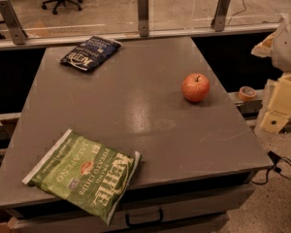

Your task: Move apple near blue chip bag

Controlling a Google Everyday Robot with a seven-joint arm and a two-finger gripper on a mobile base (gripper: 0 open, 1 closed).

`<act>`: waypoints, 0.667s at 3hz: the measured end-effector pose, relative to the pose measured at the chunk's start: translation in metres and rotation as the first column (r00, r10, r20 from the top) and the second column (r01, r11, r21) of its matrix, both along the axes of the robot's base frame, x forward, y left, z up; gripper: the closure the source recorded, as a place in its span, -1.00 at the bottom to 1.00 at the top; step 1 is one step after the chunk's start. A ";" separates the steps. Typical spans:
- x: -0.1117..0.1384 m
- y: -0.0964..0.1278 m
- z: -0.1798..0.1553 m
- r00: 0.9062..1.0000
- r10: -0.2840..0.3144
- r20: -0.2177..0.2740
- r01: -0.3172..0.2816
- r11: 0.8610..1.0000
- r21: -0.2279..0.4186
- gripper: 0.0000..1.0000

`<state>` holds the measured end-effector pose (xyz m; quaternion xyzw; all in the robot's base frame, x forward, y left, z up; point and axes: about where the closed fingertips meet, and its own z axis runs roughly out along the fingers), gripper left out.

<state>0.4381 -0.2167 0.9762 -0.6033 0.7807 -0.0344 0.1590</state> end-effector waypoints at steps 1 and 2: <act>0.000 0.000 0.000 1.000 0.000 0.000 0.000 1.000 0.000 -1.00; 0.016 -0.001 -0.011 1.000 0.006 0.013 -0.006 0.999 0.037 -1.00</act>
Offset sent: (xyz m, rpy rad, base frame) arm 0.0460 -0.0056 -0.0359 0.1104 -0.0179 0.0179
